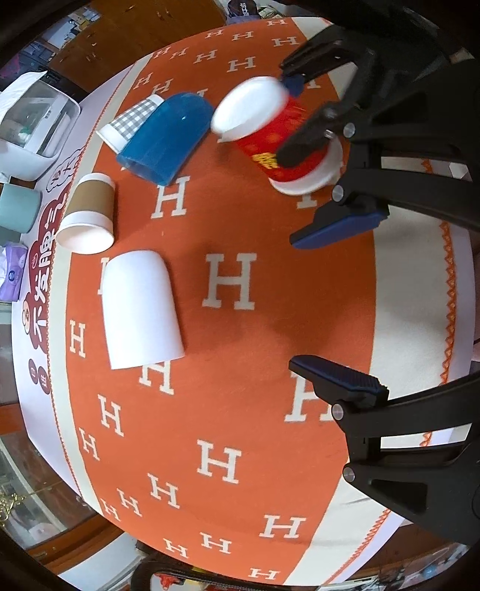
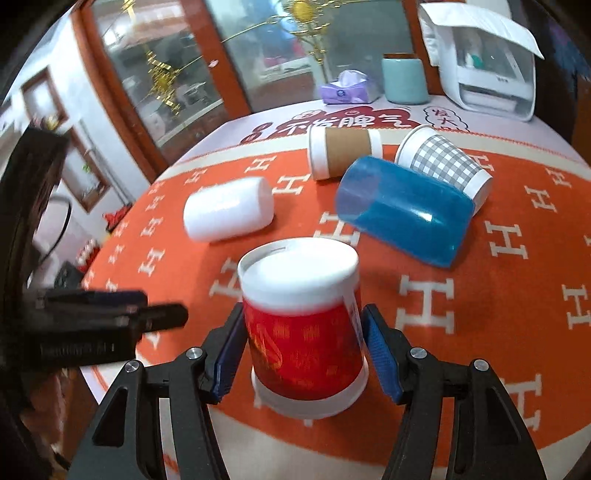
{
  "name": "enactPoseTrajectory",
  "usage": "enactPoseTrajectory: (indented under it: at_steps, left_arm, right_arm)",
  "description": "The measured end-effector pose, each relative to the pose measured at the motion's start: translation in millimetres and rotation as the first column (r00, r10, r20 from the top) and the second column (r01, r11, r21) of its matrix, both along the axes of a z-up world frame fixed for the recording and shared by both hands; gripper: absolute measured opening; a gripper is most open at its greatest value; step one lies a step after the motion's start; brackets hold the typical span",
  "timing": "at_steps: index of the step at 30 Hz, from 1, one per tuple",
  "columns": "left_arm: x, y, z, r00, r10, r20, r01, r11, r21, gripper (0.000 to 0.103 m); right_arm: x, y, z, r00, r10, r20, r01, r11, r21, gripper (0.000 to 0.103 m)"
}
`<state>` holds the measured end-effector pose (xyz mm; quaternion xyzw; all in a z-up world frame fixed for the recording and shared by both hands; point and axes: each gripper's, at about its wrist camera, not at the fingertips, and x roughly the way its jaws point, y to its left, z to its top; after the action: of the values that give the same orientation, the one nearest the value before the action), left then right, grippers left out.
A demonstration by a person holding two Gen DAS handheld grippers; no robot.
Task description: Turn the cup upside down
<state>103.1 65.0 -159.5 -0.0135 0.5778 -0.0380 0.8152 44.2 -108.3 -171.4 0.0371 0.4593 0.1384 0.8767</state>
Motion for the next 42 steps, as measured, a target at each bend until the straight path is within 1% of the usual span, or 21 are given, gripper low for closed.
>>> enactPoseTrajectory:
  at_steps: [6, 9, 11, 13, 14, 16, 17, 18, 24, 29, 31, 34, 37, 42]
  left_arm:
    - [-11, -6, -4, 1.000, -0.009, -0.009, 0.009, 1.000, 0.001, 0.057]
    - [-13, -8, -7, 1.000, 0.000, -0.026, 0.000, 1.000, -0.002, 0.057]
    - [-14, -7, -8, 0.999, 0.012, -0.034, -0.012, 1.000, -0.015, 0.057]
    - [-15, -6, -7, 0.999, 0.024, -0.036, -0.025, 0.999, -0.025, 0.057]
    - [-16, -5, -6, 0.999, 0.027, -0.035, -0.028, 0.999, -0.025, 0.057]
    - [-18, -5, -4, 0.999, 0.034, -0.031, -0.035, 0.999, -0.020, 0.059]
    - [-19, -5, -3, 0.999, 0.035, -0.028, -0.036, 0.999, -0.018, 0.062]
    - [-21, -5, -2, 0.999, 0.035, -0.026, -0.036, 0.999, -0.016, 0.065]
    - [-33, -10, 0, 0.999, 0.022, -0.035, -0.023, 0.999, -0.030, 0.074]
    - [-44, -17, -2, 0.999, 0.003, -0.036, -0.003, 1.000, -0.021, 0.074]
    - [-49, -19, 1, 0.999, -0.006, -0.035, 0.005, 1.000, -0.020, 0.074]
    - [-55, -24, 11, 1.000, -0.018, -0.017, 0.017, 1.000, -0.016, 0.074]
    - [-60, -27, 25, 1.000, -0.027, 0.002, 0.027, 0.999, -0.021, 0.074]
    - [-67, -32, 52, 0.998, -0.037, 0.046, 0.038, 0.999, -0.021, 0.074]
  right_arm:
    - [-21, 5, -4, 0.999, 0.036, 0.010, -0.036, 0.998, -0.045, 0.062]
    - [-25, 5, -5, 0.999, 0.039, -0.006, -0.039, 0.998, -0.040, 0.064]
    - [-22, 5, -4, 0.999, 0.037, -0.026, -0.038, 0.999, -0.024, 0.069]
    - [-20, 3, -2, 0.999, 0.026, -0.038, -0.026, 1.000, -0.009, 0.084]
    - [-21, 0, 0, 0.999, 0.018, -0.045, -0.018, 1.000, 0.009, 0.087]
    - [-23, -4, 3, 0.999, 0.010, -0.047, -0.009, 1.000, 0.023, 0.088]
    - [-24, -5, 5, 0.999, 0.008, -0.051, -0.007, 1.000, 0.022, 0.088]
    - [-26, -6, 7, 0.999, 0.007, -0.054, -0.006, 1.000, 0.018, 0.088]
    - [-43, -16, 11, 0.996, -0.008, -0.089, 0.007, 1.000, -0.012, 0.088]
    - [-55, -25, 15, 0.991, -0.050, -0.127, 0.047, 0.998, -0.033, 0.088]
    - [-59, -29, 22, 0.989, -0.060, -0.135, 0.057, 0.998, -0.023, 0.088]
    - [-65, -34, 40, 0.990, -0.071, -0.125, 0.068, 0.997, -0.032, 0.088]
    - [-69, -39, 63, 0.989, -0.093, -0.114, 0.088, 0.995, -0.050, 0.088]
    - [-74, -48, 106, 0.987, -0.130, -0.090, 0.127, 0.991, -0.035, 0.088]
